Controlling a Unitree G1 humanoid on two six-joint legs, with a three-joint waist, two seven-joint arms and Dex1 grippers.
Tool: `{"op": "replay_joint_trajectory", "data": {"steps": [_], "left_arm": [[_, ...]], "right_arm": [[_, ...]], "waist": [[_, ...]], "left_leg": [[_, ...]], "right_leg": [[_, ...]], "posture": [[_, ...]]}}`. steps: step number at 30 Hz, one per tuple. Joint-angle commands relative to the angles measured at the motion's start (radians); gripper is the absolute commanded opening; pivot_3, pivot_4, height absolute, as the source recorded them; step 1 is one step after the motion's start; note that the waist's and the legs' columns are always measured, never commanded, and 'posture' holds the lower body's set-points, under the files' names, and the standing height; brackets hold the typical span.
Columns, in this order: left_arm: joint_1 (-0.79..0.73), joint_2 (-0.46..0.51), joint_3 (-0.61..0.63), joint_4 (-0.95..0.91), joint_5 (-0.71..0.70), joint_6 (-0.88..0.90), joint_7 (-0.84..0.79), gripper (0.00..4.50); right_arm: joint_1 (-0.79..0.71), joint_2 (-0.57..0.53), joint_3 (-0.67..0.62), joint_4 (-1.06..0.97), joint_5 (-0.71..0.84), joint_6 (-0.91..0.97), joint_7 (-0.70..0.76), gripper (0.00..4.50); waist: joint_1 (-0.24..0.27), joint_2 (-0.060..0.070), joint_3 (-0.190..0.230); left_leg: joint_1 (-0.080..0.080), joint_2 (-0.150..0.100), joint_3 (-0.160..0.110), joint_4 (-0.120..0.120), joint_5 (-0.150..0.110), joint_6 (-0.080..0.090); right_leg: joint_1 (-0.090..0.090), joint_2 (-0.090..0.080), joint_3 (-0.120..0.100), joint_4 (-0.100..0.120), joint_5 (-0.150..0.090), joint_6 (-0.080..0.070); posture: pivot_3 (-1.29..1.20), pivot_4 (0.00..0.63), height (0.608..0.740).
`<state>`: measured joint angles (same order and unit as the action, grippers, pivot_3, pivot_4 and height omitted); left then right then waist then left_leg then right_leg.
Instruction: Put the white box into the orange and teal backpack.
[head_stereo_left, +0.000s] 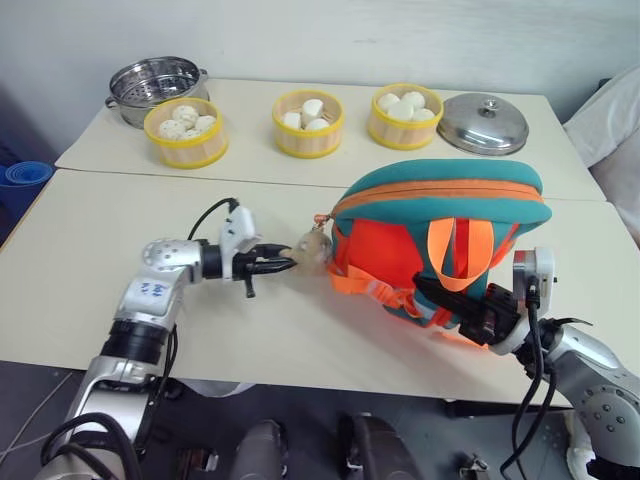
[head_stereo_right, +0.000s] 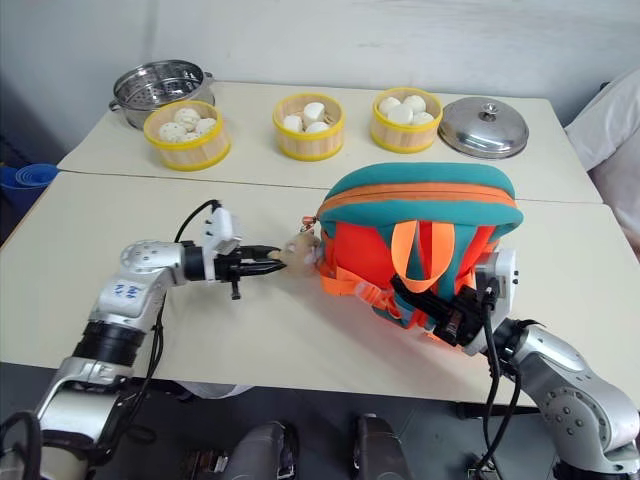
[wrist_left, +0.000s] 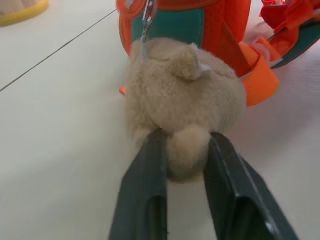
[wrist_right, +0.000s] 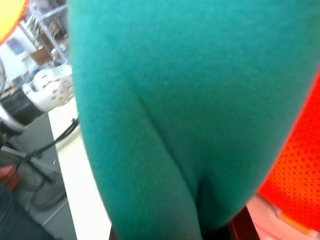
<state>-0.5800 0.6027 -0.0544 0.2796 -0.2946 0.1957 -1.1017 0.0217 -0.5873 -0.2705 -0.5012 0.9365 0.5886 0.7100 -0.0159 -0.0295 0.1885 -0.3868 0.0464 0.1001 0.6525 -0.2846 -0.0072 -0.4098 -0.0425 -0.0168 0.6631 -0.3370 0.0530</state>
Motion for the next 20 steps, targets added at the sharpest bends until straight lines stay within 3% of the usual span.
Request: {"op": "replay_joint_trajectory", "data": {"steps": [1, 4, 8, 10, 14, 16, 20], "left_arm": [[0.069, 0.078, 0.1, -0.096, -0.082, 0.029, -0.059, 2.13], [0.187, 0.128, 0.148, -0.206, -0.129, 0.054, -0.091, 3.05], [0.351, 0.168, 0.209, -0.319, -0.168, 0.07, -0.097, 4.31], [0.466, 0.157, 0.273, -0.311, -0.136, -0.034, -0.066, 4.5], [0.619, 0.145, 0.359, -0.293, -0.065, -0.226, -0.01, 4.5], [0.637, 0.147, 0.365, -0.302, -0.046, -0.26, 0.018, 4.5], [0.65, 0.155, 0.36, -0.315, -0.028, -0.275, 0.051, 4.5]], "right_arm": [[0.0, -0.035, 0.019, 0.009, -0.191, -0.164, 0.059, 1.26], [0.034, -0.081, -0.005, 0.034, -0.304, -0.3, 0.143, 2.24], [0.085, -0.139, -0.1, 0.093, -0.309, -0.381, 0.255, 3.62], [0.131, -0.19, -0.164, 0.199, -0.361, -0.499, 0.369, 4.32], [0.176, -0.264, -0.227, 0.444, -0.465, -0.731, 0.516, 4.48], [0.162, -0.27, -0.223, 0.519, -0.501, -0.801, 0.526, 4.48], [0.126, -0.255, -0.205, 0.601, -0.531, -0.855, 0.51, 4.48]], "waist": [[-0.007, 0.0, 0.0], [-0.009, 0.0, 0.0], [-0.009, 0.0, 0.0], [-0.009, 0.0, 0.0], [-0.011, 0.0, 0.0], [-0.012, 0.0, 0.0], [-0.012, 0.001, 0.0]], "left_leg": [[0.0, 0.0, 0.0, 0.0, 0.0, 0.0], [0.0, 0.0, 0.0, -0.002, 0.0, -0.001], [0.0, -0.001, 0.0, -0.002, -0.001, -0.001], [0.001, -0.001, -0.001, -0.001, -0.003, 0.003], [0.008, -0.001, 0.0, -0.005, -0.005, 0.006], [0.017, 0.0, 0.0, -0.006, -0.007, 0.006], [0.018, 0.0, 0.0, -0.006, -0.007, 0.006]], "right_leg": [[0.0, 0.0, 0.0, 0.0, 0.0, 0.0], [0.0, 0.0, 0.0, -0.002, 0.0, 0.0], [0.001, -0.001, -0.001, -0.003, 0.0, 0.0], [0.002, -0.002, -0.001, -0.003, 0.0, 0.0], [0.009, -0.002, -0.001, -0.006, -0.001, -0.001], [0.018, -0.001, -0.002, -0.008, -0.001, -0.003], [0.018, -0.002, -0.001, -0.008, -0.001, -0.003]], "posture": [[0.0, 0.15, 0.74], [0.0, 0.15, 0.74], [0.0, 0.15, 0.74], [0.0, 0.15, 0.74], [0.0, 0.15, 0.74], [0.0, 0.15, 0.74], [0.0, 0.15, 0.74]]}}
